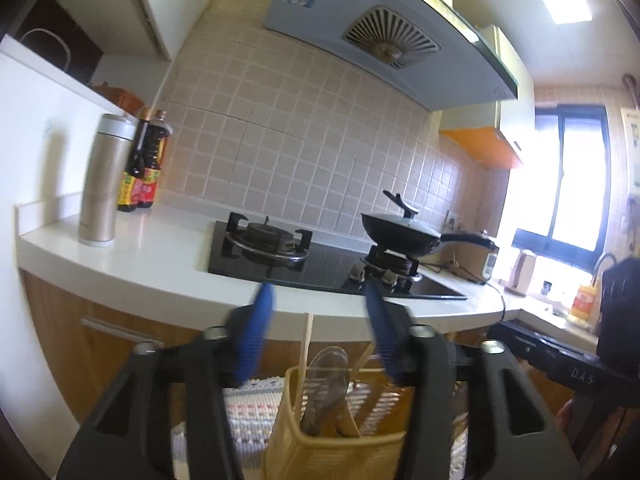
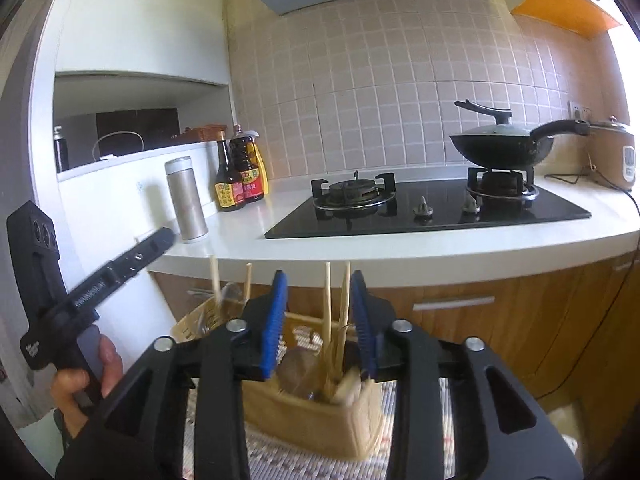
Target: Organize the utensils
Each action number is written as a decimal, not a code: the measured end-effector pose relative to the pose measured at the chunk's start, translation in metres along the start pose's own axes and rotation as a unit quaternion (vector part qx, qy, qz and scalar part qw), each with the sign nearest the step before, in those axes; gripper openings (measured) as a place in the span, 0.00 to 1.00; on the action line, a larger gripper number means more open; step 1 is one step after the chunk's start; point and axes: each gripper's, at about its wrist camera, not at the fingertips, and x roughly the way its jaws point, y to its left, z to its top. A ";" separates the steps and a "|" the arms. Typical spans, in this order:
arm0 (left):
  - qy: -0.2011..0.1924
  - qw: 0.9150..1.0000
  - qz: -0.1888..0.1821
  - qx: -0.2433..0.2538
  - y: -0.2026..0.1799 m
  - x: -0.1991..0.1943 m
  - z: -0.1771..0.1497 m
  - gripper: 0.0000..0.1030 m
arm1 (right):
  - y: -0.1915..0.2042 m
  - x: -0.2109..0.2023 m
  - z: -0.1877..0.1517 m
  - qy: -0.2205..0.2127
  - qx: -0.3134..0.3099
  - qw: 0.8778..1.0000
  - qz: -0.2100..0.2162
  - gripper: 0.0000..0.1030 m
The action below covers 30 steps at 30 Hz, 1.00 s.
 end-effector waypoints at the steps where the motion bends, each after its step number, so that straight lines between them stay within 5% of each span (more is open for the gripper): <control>1: 0.002 1.000 -0.003 -0.002 0.001 -0.007 0.002 0.54 | 0.001 -0.006 0.000 -0.001 0.002 1.000 -0.001 0.47; 5: 0.005 1.000 -0.008 0.000 -0.001 -0.050 0.016 0.75 | 0.014 -0.041 -0.005 -0.006 0.001 1.000 -0.001 0.52; 12: 0.022 0.999 0.037 0.004 -0.016 -0.103 0.016 0.90 | 0.033 -0.086 -0.025 -0.012 0.004 1.000 -0.021 0.61; 16: 0.053 0.997 0.051 -0.011 -0.017 -0.108 -0.016 0.90 | 0.038 -0.097 -0.044 -0.018 -0.005 0.999 -0.050 0.64; 24: 0.036 0.995 0.088 -0.001 -0.031 -0.099 -0.062 0.90 | 0.027 -0.097 -0.074 -0.031 -0.009 0.998 -0.063 0.73; 30: 0.000 0.983 0.165 0.081 -0.059 -0.091 -0.089 0.90 | 0.024 -0.090 -0.097 -0.030 -0.016 0.995 -0.097 0.78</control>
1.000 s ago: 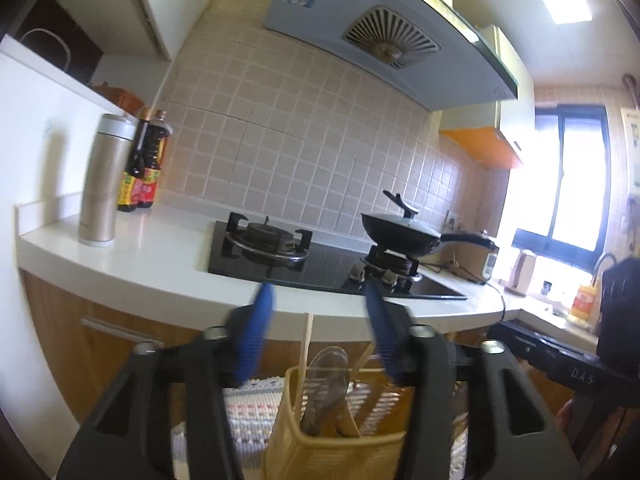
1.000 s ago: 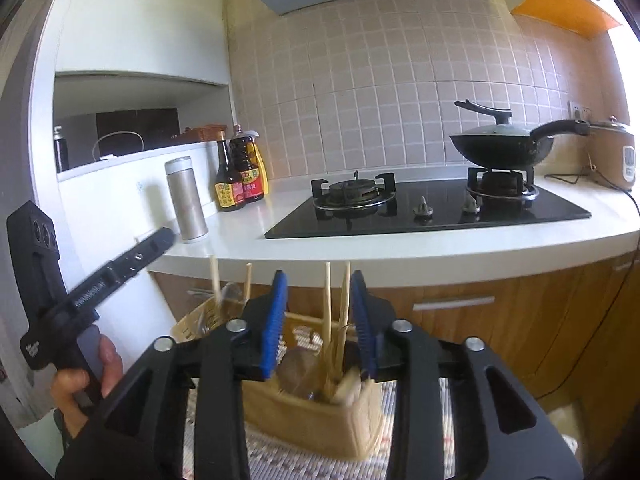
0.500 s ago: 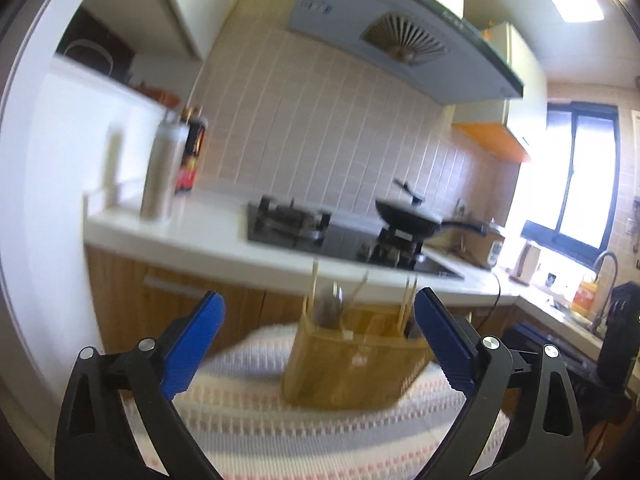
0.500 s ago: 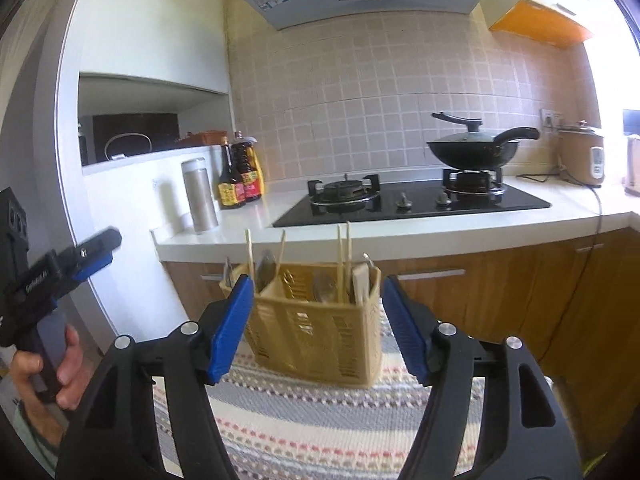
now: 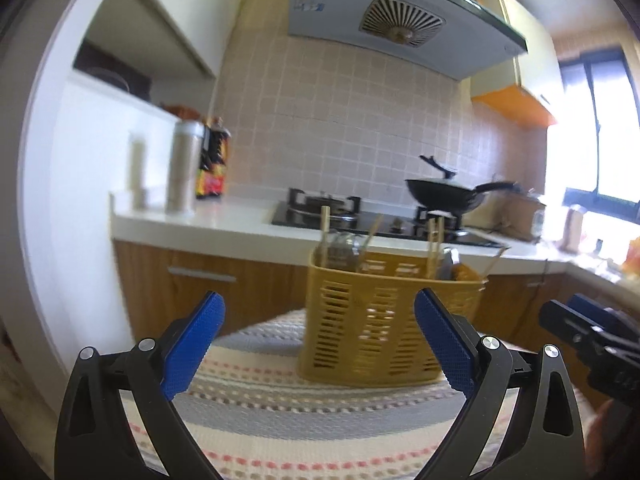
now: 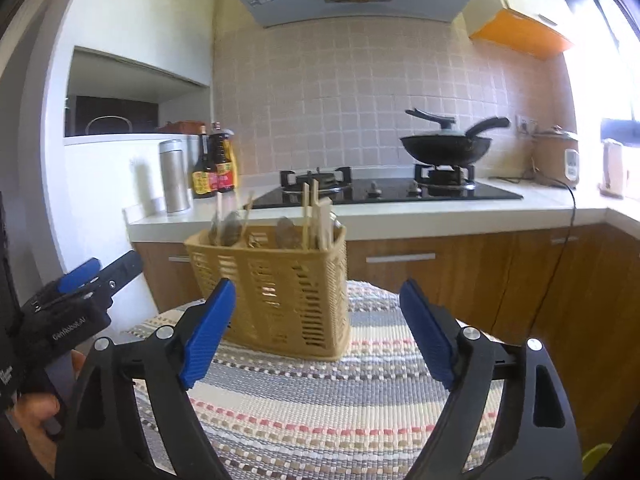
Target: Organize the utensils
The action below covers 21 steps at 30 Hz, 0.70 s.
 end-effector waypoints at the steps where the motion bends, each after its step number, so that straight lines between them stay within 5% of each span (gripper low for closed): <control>1: -0.016 1.000 0.024 0.013 -0.001 -0.001 -0.003 0.90 | -0.003 0.003 -0.005 0.001 0.004 1.000 -0.010 0.78; 3: -0.029 0.998 0.056 0.031 -0.003 -0.002 -0.009 0.90 | -0.008 0.006 -0.013 0.000 0.016 1.000 -0.022 0.78; 8: 0.021 0.998 0.046 0.021 0.006 0.014 -0.017 0.91 | 0.002 0.014 -0.022 0.010 -0.012 0.999 -0.038 0.79; 21: 0.028 0.997 0.052 0.042 0.002 0.016 -0.021 0.92 | 0.000 0.018 -0.026 0.025 -0.007 0.998 -0.057 0.83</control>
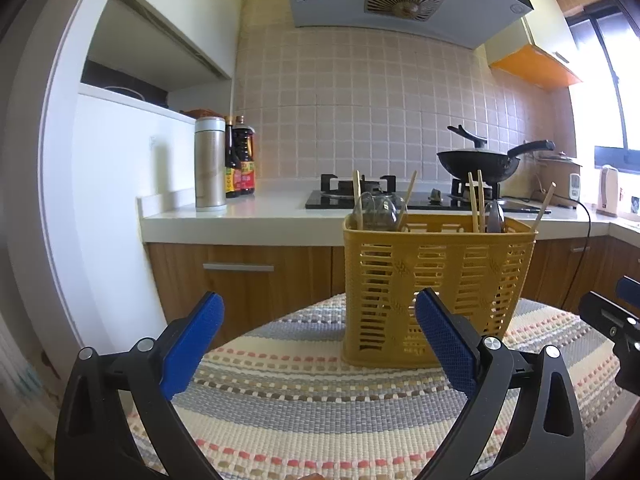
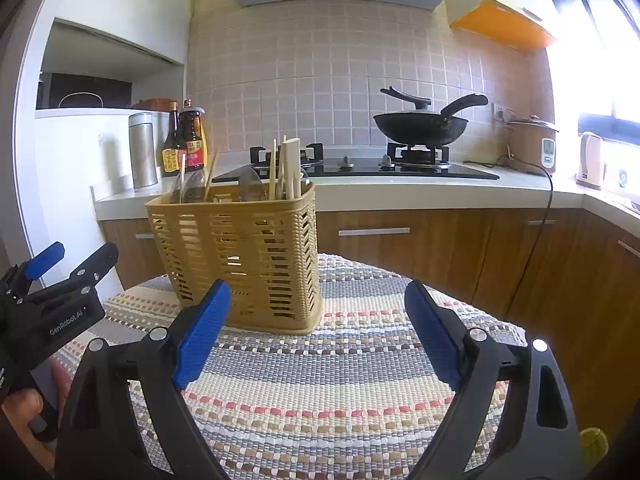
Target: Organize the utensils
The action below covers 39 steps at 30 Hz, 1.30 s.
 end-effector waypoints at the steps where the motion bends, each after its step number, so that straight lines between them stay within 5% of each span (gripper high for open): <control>1: 0.001 1.000 0.003 0.002 0.000 0.000 0.000 0.93 | 0.000 0.000 0.000 0.000 -0.001 1.000 -0.003 0.84; 11: 0.021 1.000 -0.004 0.005 0.000 0.007 -0.003 0.93 | -0.004 0.004 -0.001 0.009 0.002 1.000 -0.014 0.85; 15: 0.037 0.999 -0.016 -0.002 0.002 0.013 -0.004 0.93 | -0.010 0.020 -0.001 0.038 0.011 0.998 -0.039 0.85; 19: 0.046 0.998 -0.026 -0.015 0.005 0.016 -0.005 0.93 | -0.026 0.032 -0.001 0.066 0.048 0.997 -0.017 0.85; 39: 0.043 0.999 -0.030 -0.005 -0.001 0.013 -0.005 0.93 | -0.010 0.015 -0.002 0.038 0.019 0.999 0.005 0.85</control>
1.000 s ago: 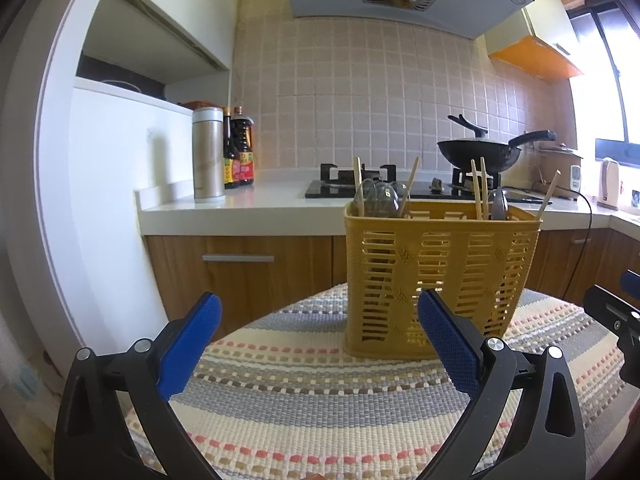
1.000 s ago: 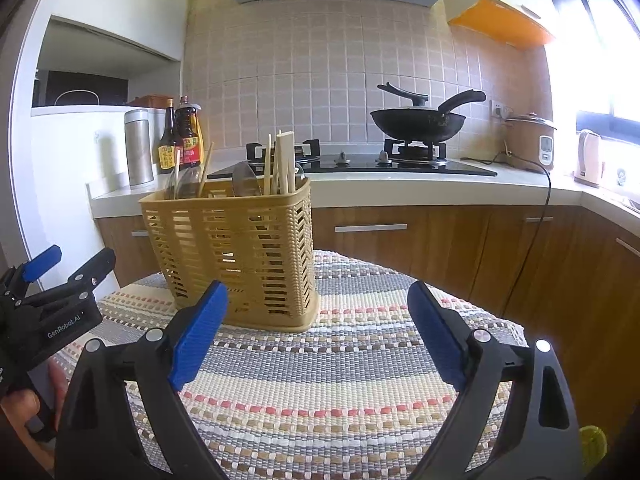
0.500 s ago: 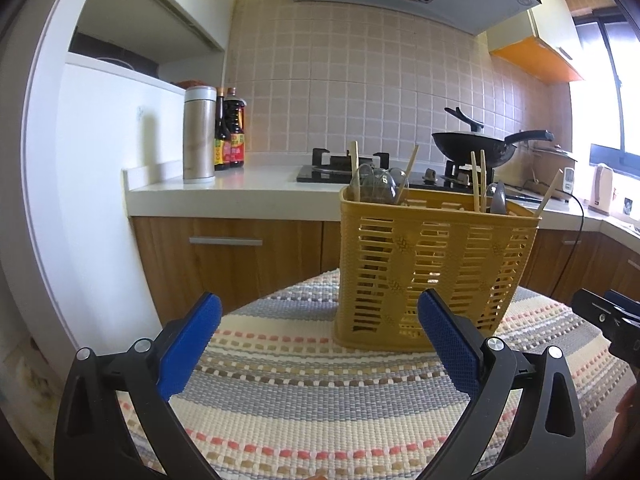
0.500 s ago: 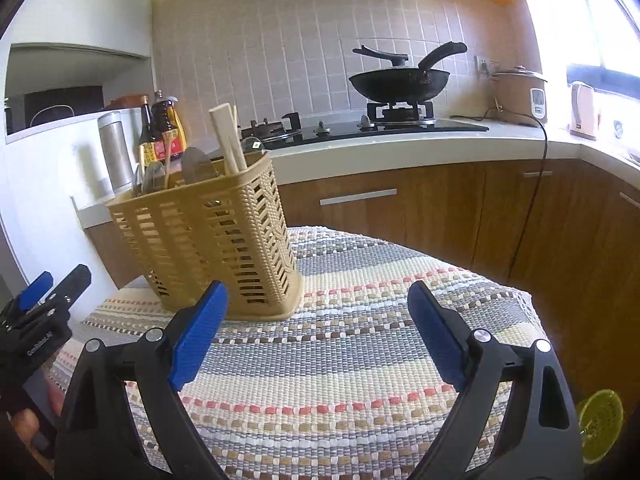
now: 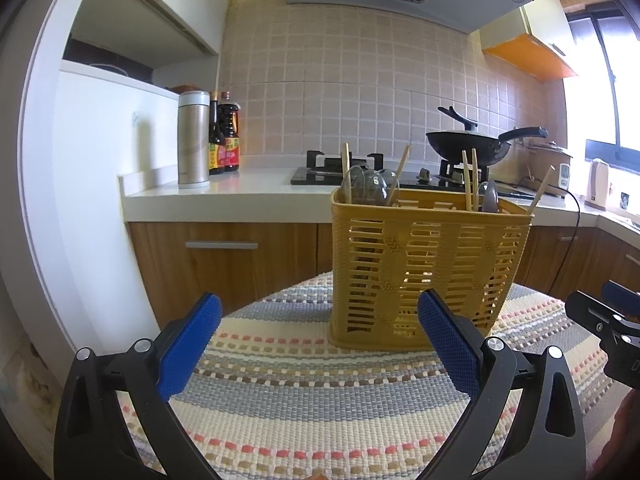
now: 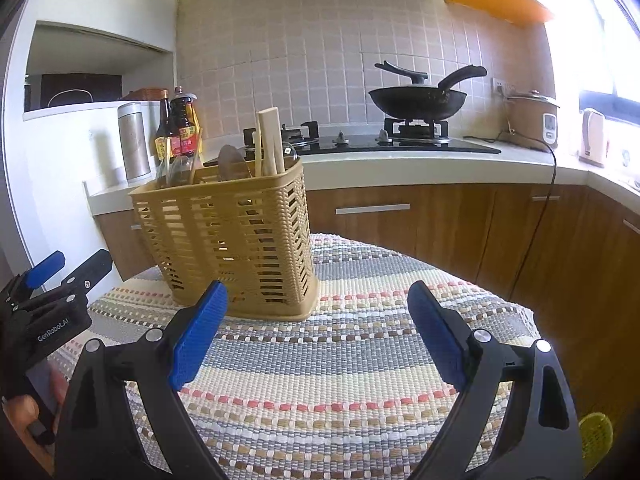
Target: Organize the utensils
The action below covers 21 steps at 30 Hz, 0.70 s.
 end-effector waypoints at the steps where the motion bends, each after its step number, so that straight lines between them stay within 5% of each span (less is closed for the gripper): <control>1: 0.001 1.000 0.000 0.002 -0.001 0.000 0.000 0.93 | 0.001 -0.001 0.000 -0.001 -0.001 1.000 0.001 0.85; 21: -0.003 1.000 0.002 0.007 -0.002 -0.002 0.000 0.93 | 0.008 -0.005 0.000 -0.016 -0.020 1.000 -0.010 0.88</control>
